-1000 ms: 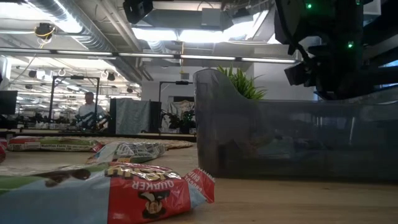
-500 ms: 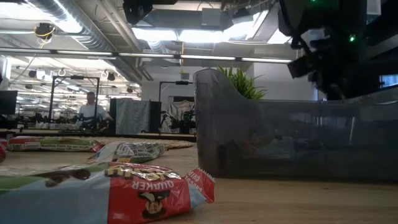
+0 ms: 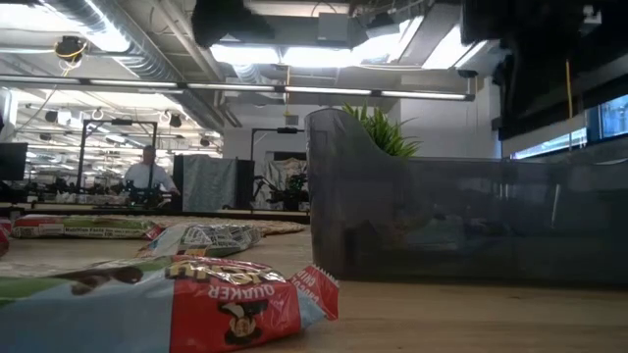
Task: Pick and place Granola Bars by type
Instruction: Put the orange granola bar into the top transparent bin
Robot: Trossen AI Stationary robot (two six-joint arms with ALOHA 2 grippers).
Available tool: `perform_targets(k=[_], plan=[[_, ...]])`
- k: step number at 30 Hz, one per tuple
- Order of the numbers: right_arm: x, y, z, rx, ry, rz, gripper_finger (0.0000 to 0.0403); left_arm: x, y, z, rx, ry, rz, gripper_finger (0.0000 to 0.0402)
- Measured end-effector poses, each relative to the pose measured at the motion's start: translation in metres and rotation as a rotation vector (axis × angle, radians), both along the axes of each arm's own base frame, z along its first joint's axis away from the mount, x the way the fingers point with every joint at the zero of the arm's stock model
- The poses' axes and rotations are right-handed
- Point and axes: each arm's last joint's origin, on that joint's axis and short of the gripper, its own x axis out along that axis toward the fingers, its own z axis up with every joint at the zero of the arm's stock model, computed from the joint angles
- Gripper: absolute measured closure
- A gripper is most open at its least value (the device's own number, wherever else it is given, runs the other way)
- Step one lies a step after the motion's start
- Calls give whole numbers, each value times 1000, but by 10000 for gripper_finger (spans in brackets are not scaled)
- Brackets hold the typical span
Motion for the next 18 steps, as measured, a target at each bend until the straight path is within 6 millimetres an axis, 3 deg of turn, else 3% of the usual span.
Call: perform_targets(k=[8, 18], plan=[[-4, -1, 13, 22, -106, -1, 205, 1, -10, -35, -71, 201, 212, 129], [-4, -1, 13, 21, -106, 0, 205, 30, -29, -62, -73, 440, 345, 130]])
